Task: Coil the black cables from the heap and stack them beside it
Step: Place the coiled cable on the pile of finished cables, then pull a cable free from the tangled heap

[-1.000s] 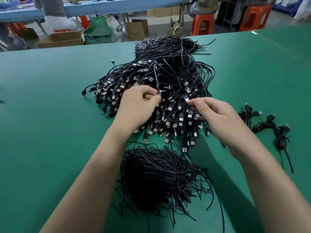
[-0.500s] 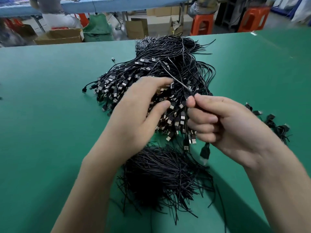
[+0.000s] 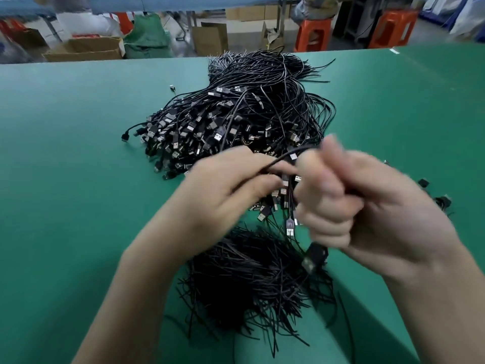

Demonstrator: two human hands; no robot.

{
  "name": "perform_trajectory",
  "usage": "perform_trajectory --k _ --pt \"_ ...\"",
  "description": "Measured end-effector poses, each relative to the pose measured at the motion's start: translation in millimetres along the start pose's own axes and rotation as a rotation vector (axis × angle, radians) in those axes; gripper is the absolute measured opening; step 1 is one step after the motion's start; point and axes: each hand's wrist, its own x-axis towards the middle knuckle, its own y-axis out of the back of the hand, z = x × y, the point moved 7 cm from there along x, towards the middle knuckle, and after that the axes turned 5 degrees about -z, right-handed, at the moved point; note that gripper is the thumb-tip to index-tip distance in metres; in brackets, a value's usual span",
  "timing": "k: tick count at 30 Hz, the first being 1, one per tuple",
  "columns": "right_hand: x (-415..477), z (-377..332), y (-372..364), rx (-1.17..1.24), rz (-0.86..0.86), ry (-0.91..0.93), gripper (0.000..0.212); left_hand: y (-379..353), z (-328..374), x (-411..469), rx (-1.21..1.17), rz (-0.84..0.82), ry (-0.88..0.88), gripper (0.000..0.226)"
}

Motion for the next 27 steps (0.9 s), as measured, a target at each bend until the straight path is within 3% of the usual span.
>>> perform_trajectory --k 2,4,9,12,17,20,22,23,25,27 --pt "-3.2 -18.4 8.6 0.034 0.086 0.171 0.039 -19.5 1.2 0.3 -0.011 -0.130 0.071 0.035" --pt "-8.9 -32.9 19.3 -0.077 0.231 0.324 0.041 -34.0 -0.2 -1.2 -0.009 -0.239 0.149 0.032" --pt "-18.7 -43.9 20.8 -0.710 0.504 0.604 0.040 -40.0 19.5 0.5 0.089 -0.364 0.157 0.024" --pt "-21.1 -39.2 14.0 -1.153 0.572 0.572 0.031 -25.3 21.2 -1.5 0.228 -0.276 0.148 0.027" --pt "-18.6 -30.7 17.2 -1.389 0.667 0.363 0.030 18.1 21.9 -6.5 0.211 0.093 -0.004 0.020" --pt "-3.9 -7.3 20.5 -1.155 0.491 0.089 0.057 26.9 14.5 -6.8 0.038 0.217 0.032 0.023" --pt "6.0 15.8 12.7 -0.750 0.264 -0.110 0.073 32.4 13.6 -7.6 -0.009 0.324 0.013 0.018" --pt "9.6 21.6 4.2 -0.506 0.158 -0.136 0.071 33.0 12.1 -7.2 -0.046 0.360 0.010 0.015" --pt "12.1 16.0 -6.7 -0.154 0.038 -0.016 0.053 21.4 10.1 -3.4 -0.145 0.313 -0.010 0.009" --pt "9.7 3.2 -1.8 -0.043 0.097 0.154 0.040 -1.4 6.5 0.2 -0.188 0.159 0.041 0.027"
